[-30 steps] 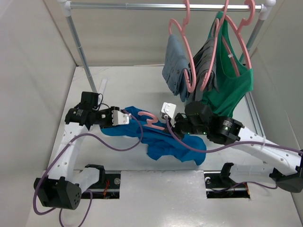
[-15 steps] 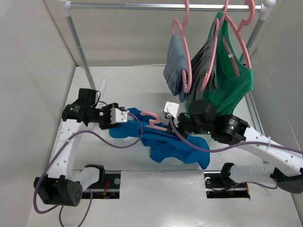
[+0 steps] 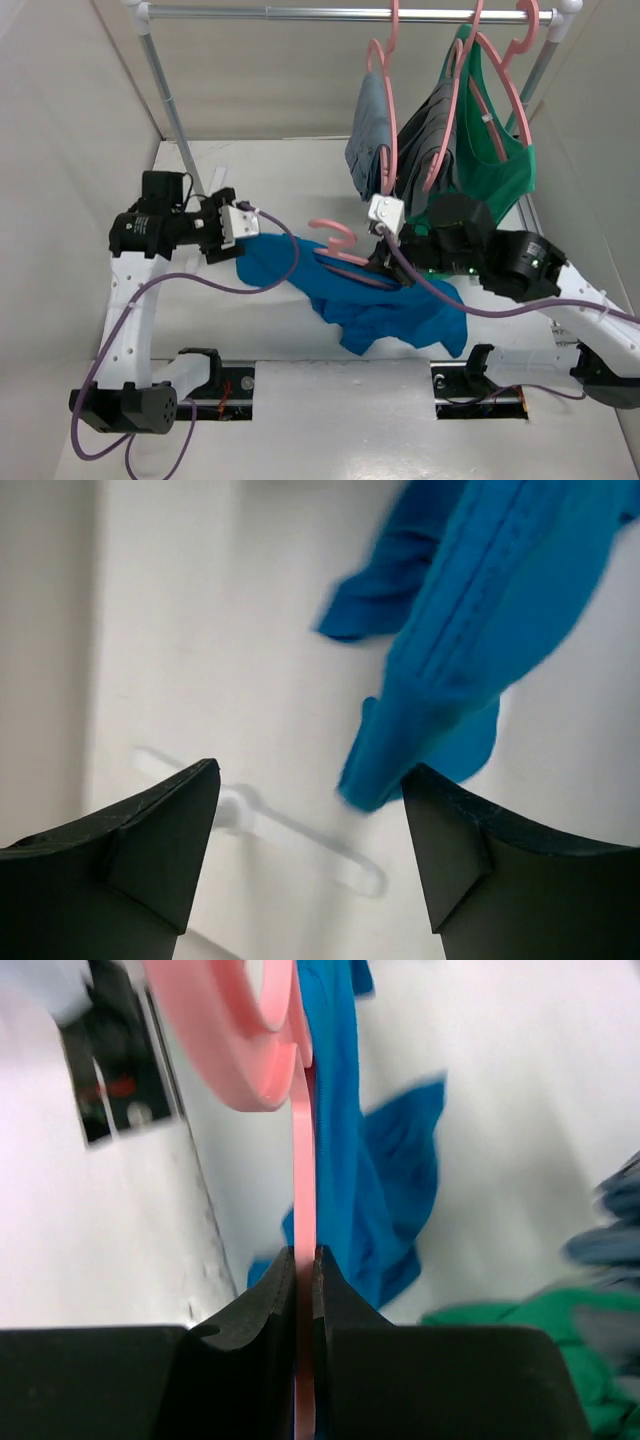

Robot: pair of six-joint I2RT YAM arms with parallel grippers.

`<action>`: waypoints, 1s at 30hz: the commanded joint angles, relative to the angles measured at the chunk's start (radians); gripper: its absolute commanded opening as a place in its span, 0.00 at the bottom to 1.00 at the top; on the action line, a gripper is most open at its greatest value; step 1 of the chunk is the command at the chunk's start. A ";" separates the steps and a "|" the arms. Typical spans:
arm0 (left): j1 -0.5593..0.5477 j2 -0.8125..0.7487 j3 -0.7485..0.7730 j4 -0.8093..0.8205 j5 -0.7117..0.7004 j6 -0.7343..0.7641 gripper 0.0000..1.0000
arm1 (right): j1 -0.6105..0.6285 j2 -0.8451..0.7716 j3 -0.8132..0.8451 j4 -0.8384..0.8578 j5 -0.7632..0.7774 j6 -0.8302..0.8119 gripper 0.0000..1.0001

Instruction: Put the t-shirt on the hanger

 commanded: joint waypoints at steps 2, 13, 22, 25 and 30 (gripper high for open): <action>0.008 -0.056 0.101 0.157 0.121 -0.167 0.69 | 0.001 0.056 0.298 0.007 -0.050 0.029 0.00; 0.008 -0.145 -0.035 0.347 0.020 -0.281 0.02 | 0.001 0.132 0.314 -0.025 -0.122 0.070 0.00; 0.038 -0.168 -0.104 0.492 -0.169 -0.340 0.00 | 0.001 0.037 0.277 -0.108 -0.037 0.090 0.00; 0.050 -0.138 -0.104 0.492 -0.157 -0.340 0.00 | 0.001 -0.015 0.205 -0.117 -0.028 0.115 0.00; 0.106 -0.061 -0.069 0.436 -0.128 -0.311 0.00 | 0.001 -0.100 0.102 -0.130 -0.019 0.148 0.00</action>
